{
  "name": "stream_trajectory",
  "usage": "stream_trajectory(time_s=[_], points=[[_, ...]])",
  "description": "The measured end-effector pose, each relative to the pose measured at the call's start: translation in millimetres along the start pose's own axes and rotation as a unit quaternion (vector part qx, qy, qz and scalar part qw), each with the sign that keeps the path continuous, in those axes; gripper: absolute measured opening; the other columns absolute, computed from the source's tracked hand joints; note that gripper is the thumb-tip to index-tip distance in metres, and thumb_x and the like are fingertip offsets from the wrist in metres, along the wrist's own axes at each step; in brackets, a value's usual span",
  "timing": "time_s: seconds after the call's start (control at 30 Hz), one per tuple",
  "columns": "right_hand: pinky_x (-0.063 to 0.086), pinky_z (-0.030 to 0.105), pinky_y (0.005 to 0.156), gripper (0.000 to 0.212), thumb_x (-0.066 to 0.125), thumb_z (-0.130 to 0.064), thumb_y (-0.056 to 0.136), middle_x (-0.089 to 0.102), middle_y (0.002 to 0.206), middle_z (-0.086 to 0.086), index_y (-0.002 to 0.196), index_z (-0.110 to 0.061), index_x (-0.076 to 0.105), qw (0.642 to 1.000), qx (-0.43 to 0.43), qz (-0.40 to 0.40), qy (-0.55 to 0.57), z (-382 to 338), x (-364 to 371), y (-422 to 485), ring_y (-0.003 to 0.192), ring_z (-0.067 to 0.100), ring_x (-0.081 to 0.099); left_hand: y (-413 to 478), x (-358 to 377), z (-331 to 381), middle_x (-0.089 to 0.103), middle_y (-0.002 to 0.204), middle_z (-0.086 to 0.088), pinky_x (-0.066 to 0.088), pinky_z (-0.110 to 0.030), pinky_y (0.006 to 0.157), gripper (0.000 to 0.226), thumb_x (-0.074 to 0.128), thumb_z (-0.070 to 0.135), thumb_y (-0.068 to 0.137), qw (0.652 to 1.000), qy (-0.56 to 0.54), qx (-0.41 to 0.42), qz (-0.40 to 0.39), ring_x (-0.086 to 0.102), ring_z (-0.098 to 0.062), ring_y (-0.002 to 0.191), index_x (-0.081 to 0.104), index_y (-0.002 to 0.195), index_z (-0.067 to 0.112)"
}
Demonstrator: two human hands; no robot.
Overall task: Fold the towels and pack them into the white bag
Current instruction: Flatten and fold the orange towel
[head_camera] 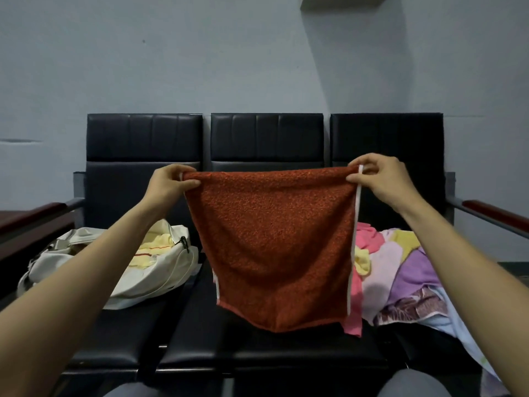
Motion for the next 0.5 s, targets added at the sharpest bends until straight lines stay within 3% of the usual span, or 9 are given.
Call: stream_trajectory(time_s=[0.13,0.23,0.3,0.4,0.5], points=[[0.060,0.032,0.066,0.016,0.075,-0.010,0.081,0.068,0.076,0.009,0.075,-0.021,0.064,0.998,0.044,-0.003,-0.049,26.4,25.4,21.3,0.073,0.024,0.070,28.4,15.7,-20.3,0.065,0.097,-0.007,0.045,-0.031,0.083,0.019,0.063,0.019,0.092,0.993,0.120,0.005,-0.008,0.058,-0.019,0.093,0.068,0.104,0.007],[0.059,0.027,0.054,0.016,0.068,-0.007,0.086,0.064,0.079,0.011,0.076,-0.016,0.060,0.994,0.107,-0.021,-0.024,45.0,49.0,44.3,0.076,0.026,0.069,58.4,31.2,-35.6,0.066,0.094,-0.009,0.049,-0.034,0.081,0.007,0.066,0.020,0.090,0.993,0.098,-0.058,-0.006,0.060,-0.021,0.089,0.068,0.091,0.013],[0.060,0.033,0.062,0.017,0.065,-0.007,0.088,0.064,0.080,0.010,0.076,-0.017,0.059,0.991,0.132,-0.009,-0.005,51.9,60.5,62.4,0.081,0.028,0.069,80.4,36.2,-38.8,0.067,0.092,-0.013,0.053,-0.034,0.074,0.008,0.068,0.015,0.088,0.994,0.028,-0.100,0.019,0.061,-0.022,0.084,0.067,0.080,0.017],[0.057,0.046,0.084,0.023,0.065,-0.007,0.087,0.067,0.080,0.003,0.075,-0.026,0.059,0.991,0.113,0.063,0.036,50.9,65.9,86.9,0.087,0.026,0.069,106.6,33.9,-27.8,0.064,0.082,-0.007,0.053,-0.023,0.066,0.011,0.060,0.004,0.091,0.990,-0.098,-0.091,0.053,0.060,-0.018,0.076,0.068,0.098,0.004],[0.056,0.045,0.087,0.020,0.063,-0.007,0.089,0.069,0.086,0.000,0.082,-0.026,0.061,0.988,0.086,0.100,0.079,45.8,66.9,96.6,0.090,0.020,0.068,106.6,28.1,-16.3,0.066,0.094,-0.004,0.053,-0.021,0.077,0.030,0.061,-0.002,0.088,0.984,-0.166,-0.056,0.037,0.063,-0.013,0.084,0.063,0.117,0.004]])
Point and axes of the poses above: each hand's wrist, its own y-axis towards the middle knuckle, its own x-axis out of the palm, z = x × y, the point moved 1 cm from there along y, towards the middle knuckle
